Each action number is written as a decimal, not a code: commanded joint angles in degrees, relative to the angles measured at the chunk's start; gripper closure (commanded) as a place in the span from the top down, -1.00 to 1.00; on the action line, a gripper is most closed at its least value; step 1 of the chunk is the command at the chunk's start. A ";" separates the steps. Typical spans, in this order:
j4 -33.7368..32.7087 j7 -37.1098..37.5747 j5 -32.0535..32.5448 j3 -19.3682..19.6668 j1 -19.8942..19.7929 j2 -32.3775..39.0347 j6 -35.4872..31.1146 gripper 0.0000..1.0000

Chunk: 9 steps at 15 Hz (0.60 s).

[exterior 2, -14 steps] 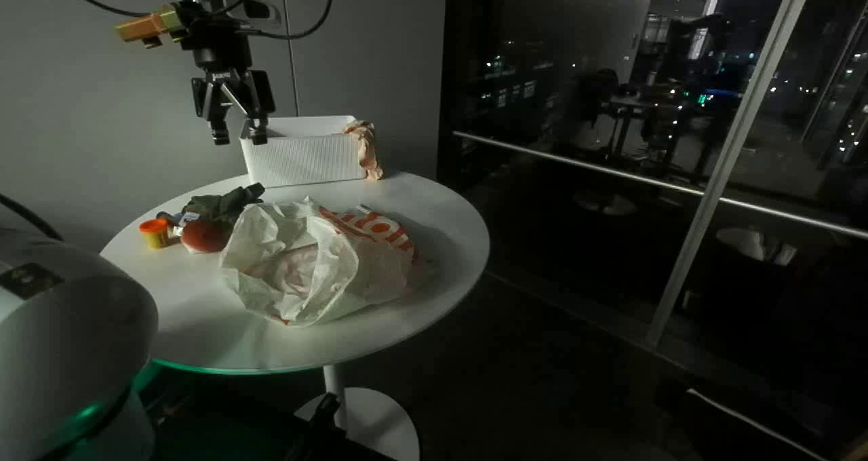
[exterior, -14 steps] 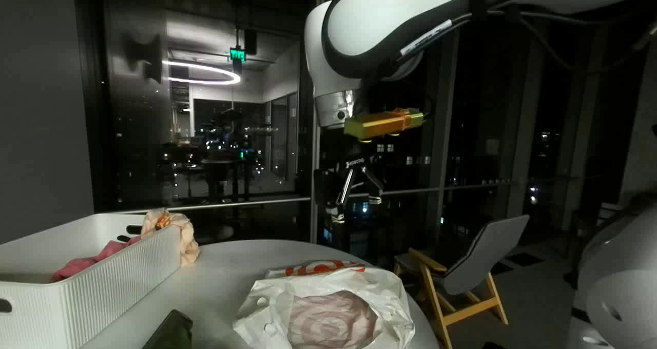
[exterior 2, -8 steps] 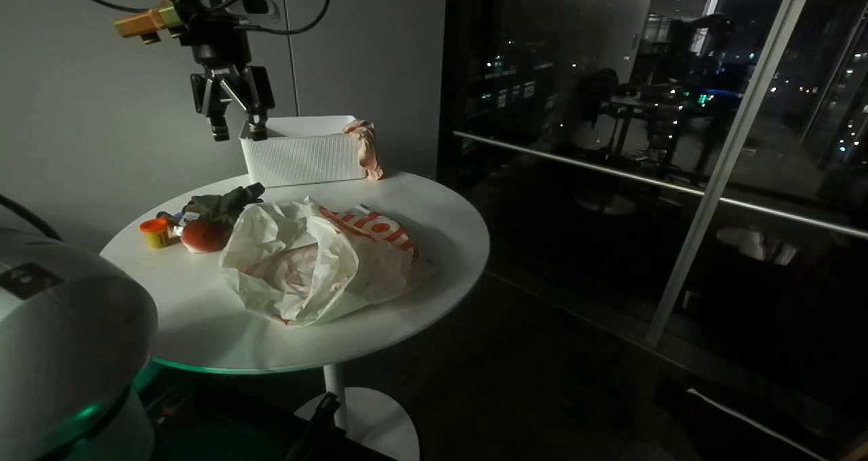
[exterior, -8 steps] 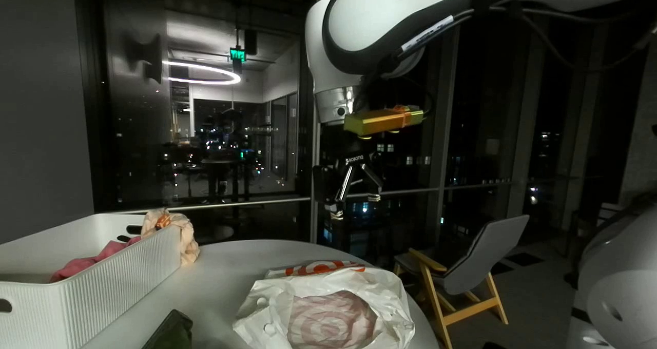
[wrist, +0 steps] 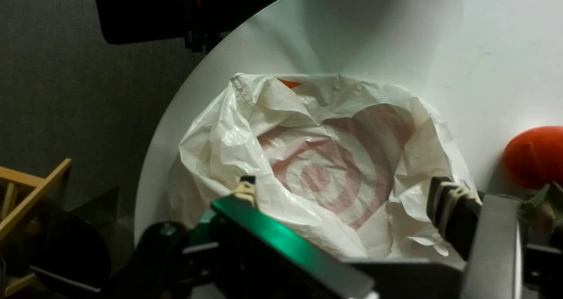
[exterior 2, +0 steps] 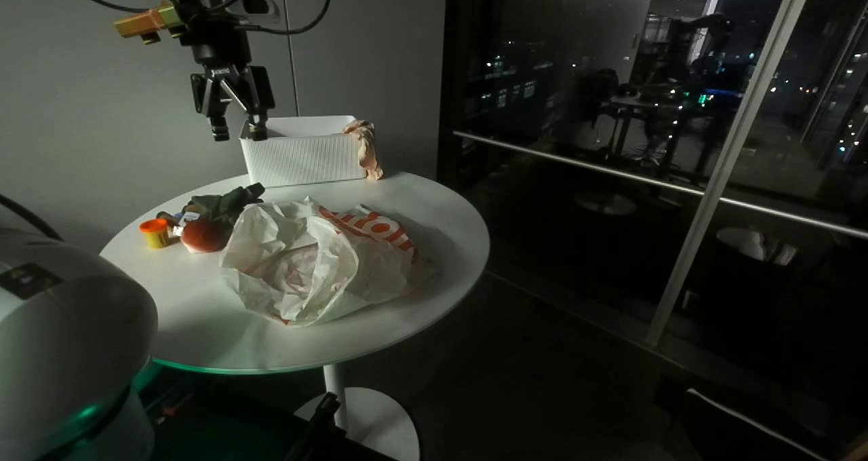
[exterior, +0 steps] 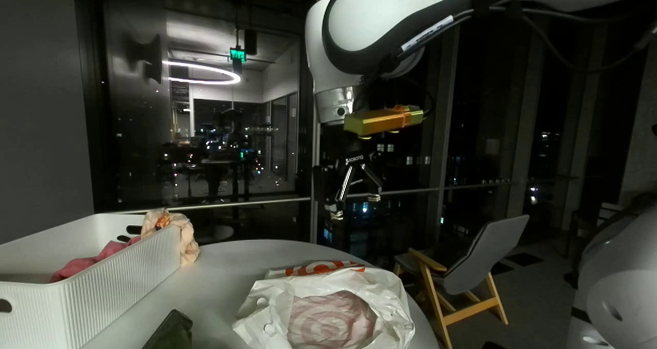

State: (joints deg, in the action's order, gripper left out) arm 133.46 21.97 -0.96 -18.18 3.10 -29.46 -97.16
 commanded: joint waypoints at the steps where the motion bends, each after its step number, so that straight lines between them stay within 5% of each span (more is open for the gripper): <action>1: -0.12 0.60 0.58 1.18 1.46 0.28 0.11 1.00; 9: -1.93 -1.05 1.62 -0.36 2.90 2.91 0.11 1.00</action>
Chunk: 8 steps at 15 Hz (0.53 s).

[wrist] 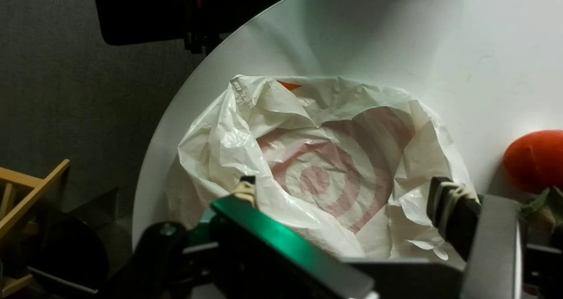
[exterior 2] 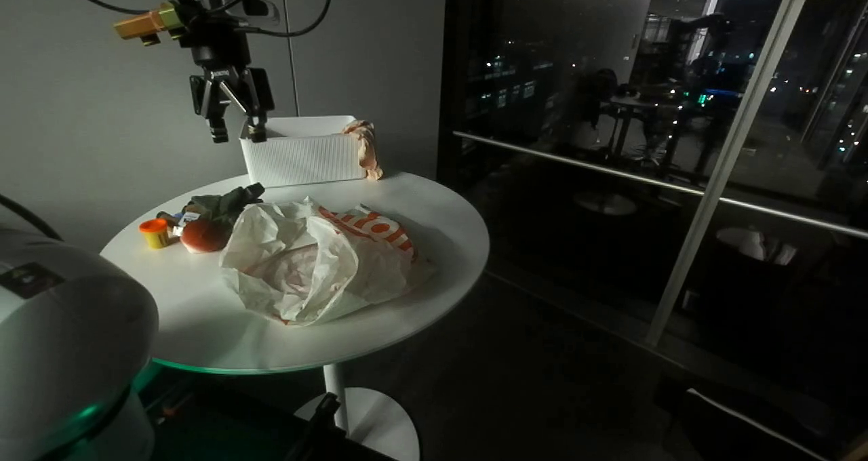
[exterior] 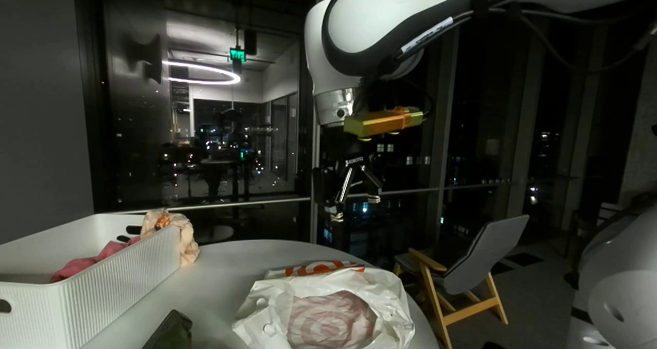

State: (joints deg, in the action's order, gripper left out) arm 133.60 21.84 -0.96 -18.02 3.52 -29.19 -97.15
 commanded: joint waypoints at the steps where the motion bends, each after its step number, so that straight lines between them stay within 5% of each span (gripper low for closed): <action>1: -1.76 -0.95 2.73 -2.46 3.94 3.20 0.01 1.00; 8: -11.56 -3.00 9.88 -10.68 11.68 18.70 -3.80 1.00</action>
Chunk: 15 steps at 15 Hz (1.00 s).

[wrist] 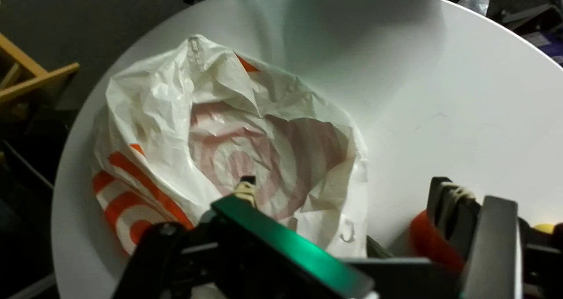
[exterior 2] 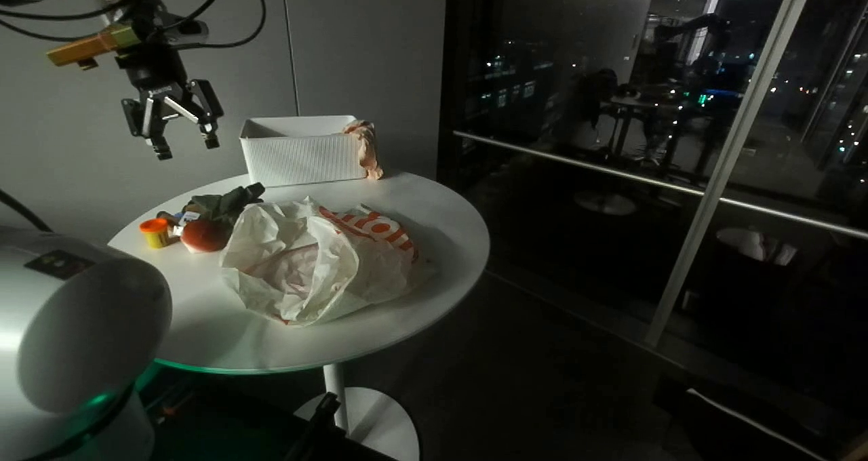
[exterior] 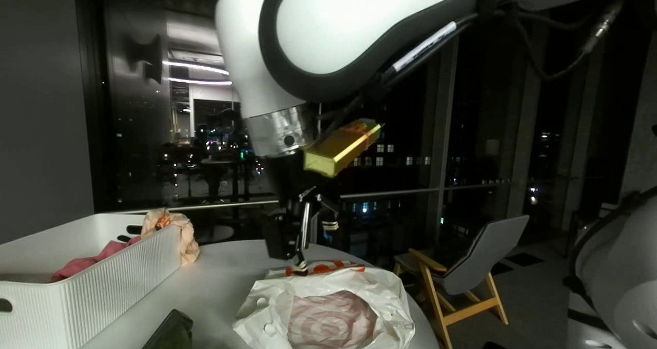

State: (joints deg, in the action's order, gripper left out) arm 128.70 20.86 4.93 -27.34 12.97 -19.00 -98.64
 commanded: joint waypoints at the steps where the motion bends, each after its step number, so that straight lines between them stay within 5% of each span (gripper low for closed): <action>1: -8.36 -3.00 5.26 -1.46 2.92 11.06 -4.85 1.00; 6: -15.41 -10.25 13.28 0.48 5.35 21.84 -13.24 1.00; 11: -15.45 -24.86 2.01 3.00 5.89 27.61 -22.55 1.00; 15: -13.82 -29.26 -0.72 3.36 6.53 29.37 -21.98 1.00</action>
State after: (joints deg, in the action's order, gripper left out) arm 114.76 -5.00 5.98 -24.90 18.11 9.70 -120.66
